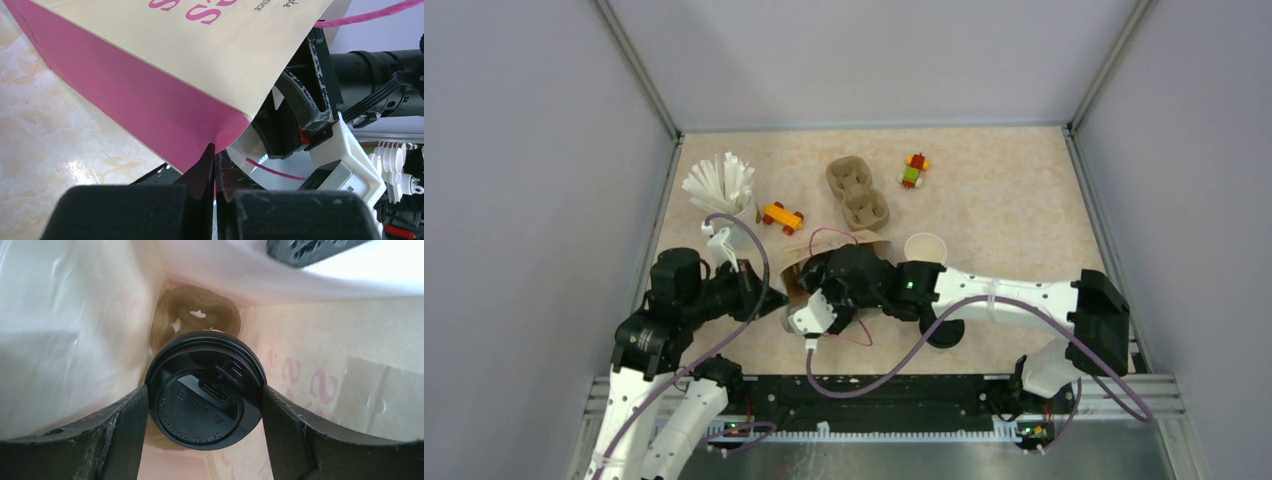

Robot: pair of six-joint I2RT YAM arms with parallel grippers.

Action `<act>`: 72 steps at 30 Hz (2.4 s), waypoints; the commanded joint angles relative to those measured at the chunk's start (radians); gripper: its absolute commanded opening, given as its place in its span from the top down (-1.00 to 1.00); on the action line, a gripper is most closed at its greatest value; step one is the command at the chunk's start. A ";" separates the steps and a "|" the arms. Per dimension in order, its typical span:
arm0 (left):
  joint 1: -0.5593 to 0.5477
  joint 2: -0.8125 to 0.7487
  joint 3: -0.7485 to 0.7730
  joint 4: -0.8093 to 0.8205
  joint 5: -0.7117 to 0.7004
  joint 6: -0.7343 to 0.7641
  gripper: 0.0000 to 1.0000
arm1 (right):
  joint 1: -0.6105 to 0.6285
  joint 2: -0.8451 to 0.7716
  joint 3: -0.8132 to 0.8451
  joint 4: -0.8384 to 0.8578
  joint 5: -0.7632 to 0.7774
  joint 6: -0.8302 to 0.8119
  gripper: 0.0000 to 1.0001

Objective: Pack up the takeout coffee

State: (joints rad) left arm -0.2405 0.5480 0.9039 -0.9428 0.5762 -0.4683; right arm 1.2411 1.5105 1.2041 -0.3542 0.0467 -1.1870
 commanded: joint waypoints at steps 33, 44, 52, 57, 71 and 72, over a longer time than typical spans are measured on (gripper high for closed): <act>0.004 0.038 0.058 -0.027 -0.059 -0.043 1.00 | 0.001 0.118 0.051 0.096 -0.016 0.028 -0.32; 0.004 0.041 0.079 -0.042 -0.080 -0.035 1.00 | 0.000 0.066 0.040 0.042 0.026 0.063 -0.32; 0.004 0.035 0.078 -0.037 -0.056 -0.016 1.00 | -0.004 -0.001 0.020 -0.011 0.084 0.068 -0.32; 0.004 0.033 0.065 -0.020 -0.022 -0.009 1.00 | -0.005 -0.047 0.014 -0.035 0.072 0.087 -0.32; 0.004 0.047 0.099 0.019 -0.043 0.107 1.00 | 0.001 -0.066 0.078 -0.097 0.076 0.085 -0.31; 0.005 0.046 0.096 0.035 -0.043 0.121 1.00 | -0.003 -0.074 0.071 -0.120 0.079 0.085 -0.31</act>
State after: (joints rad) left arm -0.2405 0.5877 0.9558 -0.9859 0.5369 -0.4271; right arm 1.2415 1.4738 1.2213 -0.4179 0.1005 -1.1065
